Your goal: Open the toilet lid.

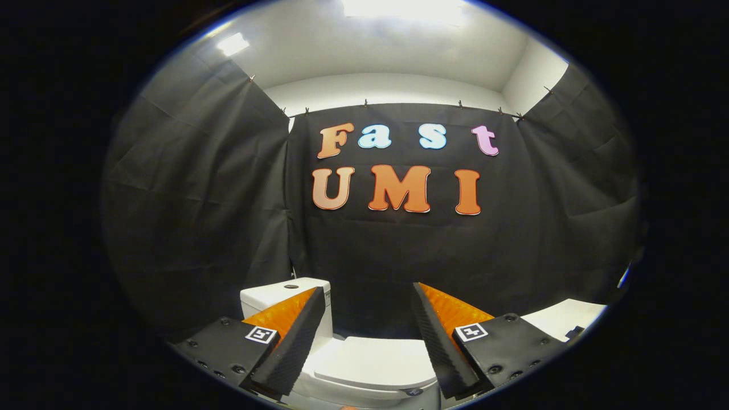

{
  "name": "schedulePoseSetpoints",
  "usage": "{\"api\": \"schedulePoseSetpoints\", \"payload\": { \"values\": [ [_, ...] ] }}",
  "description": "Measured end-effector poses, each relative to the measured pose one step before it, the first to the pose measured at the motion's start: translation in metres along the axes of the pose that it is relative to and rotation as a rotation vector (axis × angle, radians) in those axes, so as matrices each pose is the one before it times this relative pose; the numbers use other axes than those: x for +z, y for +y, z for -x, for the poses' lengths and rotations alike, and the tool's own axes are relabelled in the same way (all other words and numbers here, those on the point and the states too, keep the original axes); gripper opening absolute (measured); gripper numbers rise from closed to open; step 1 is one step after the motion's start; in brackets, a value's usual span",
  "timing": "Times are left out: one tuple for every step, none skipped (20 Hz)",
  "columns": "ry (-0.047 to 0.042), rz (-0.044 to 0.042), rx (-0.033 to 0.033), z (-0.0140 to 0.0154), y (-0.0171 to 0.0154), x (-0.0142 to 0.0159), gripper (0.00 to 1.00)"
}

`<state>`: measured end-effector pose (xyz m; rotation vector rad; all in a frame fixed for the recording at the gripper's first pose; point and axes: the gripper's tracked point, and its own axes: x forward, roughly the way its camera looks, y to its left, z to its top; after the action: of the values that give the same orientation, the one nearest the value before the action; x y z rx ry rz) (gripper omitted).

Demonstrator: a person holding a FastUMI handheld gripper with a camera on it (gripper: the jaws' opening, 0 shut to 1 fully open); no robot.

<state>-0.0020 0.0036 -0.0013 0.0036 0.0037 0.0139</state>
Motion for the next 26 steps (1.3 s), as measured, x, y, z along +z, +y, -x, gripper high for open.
{"api": "schedulePoseSetpoints", "payload": {
  "values": [
    [-0.00051,-0.00015,-0.00099,0.00157,-0.00058,-0.00021,0.98],
    [-0.00269,-0.00077,-0.00049,0.00040,-0.00021,0.00122,0.98],
    [-0.00117,-0.00175,0.00126,0.00022,0.00030,0.00009,0.98],
    [-0.00025,-0.00154,0.00086,-0.00274,0.00084,-0.00052,0.98],
    [0.00048,-0.00076,0.00035,-0.00040,-0.00068,-0.00071,0.98],
    [-0.00018,-0.00108,0.00038,-0.00111,0.00032,-0.00080,0.98],
    [0.00235,-0.00237,0.00178,-0.00100,-0.00057,-0.00150,0.98],
    [0.00049,-0.00190,0.00000,-0.00045,-0.00242,-0.00222,0.98],
    [-0.00360,-0.00425,-0.00111,-0.00185,-0.00205,-0.00124,0.98],
    [-0.00449,-0.00881,0.00033,-0.00083,-0.00231,-0.00082,0.98],
    [0.00120,-0.00883,-0.00194,-0.00038,-0.00332,-0.00203,0.98],
    [0.00375,-0.00187,-0.00851,-0.00182,-0.00630,-0.00197,0.98],
    [-0.00155,0.00284,-0.00799,-0.00247,-0.00562,-0.00073,0.98],
    [-0.00523,0.00078,-0.00481,-0.00152,-0.00375,0.00140,0.98],
    [-0.01089,-0.00558,-0.00139,-0.00129,-0.00302,0.00118,0.98],
    [-0.00749,-0.01343,-0.00221,-0.00165,-0.00408,-0.00001,0.98],
    [-0.00671,-0.02014,-0.00192,-0.00316,-0.00389,-0.00278,0.98],
    [0.00128,-0.02438,-0.00447,-0.00145,-0.00508,-0.00784,0.98],
    [0.00114,-0.02490,-0.00531,-0.00319,-0.00479,-0.00862,0.98],
    [0.00326,-0.02454,-0.00697,-0.00148,-0.00684,-0.00952,0.98],
    [0.00186,-0.02677,-0.00595,-0.00196,-0.00554,-0.00904,0.98],
    [-0.00134,-0.03472,-0.00593,-0.00234,-0.00572,-0.00970,0.98],
    [0.00017,-0.03142,-0.00676,-0.00004,-0.00718,-0.00796,0.98],
    [-0.00270,-0.04385,-0.00619,-0.00060,-0.00766,-0.00980,0.98],
    [0.00372,-0.04789,-0.01186,-0.00162,-0.00824,-0.00969,0.99],
    [-0.00175,-0.04602,-0.01544,-0.00042,-0.01246,-0.01050,1.00]
  ]
}}
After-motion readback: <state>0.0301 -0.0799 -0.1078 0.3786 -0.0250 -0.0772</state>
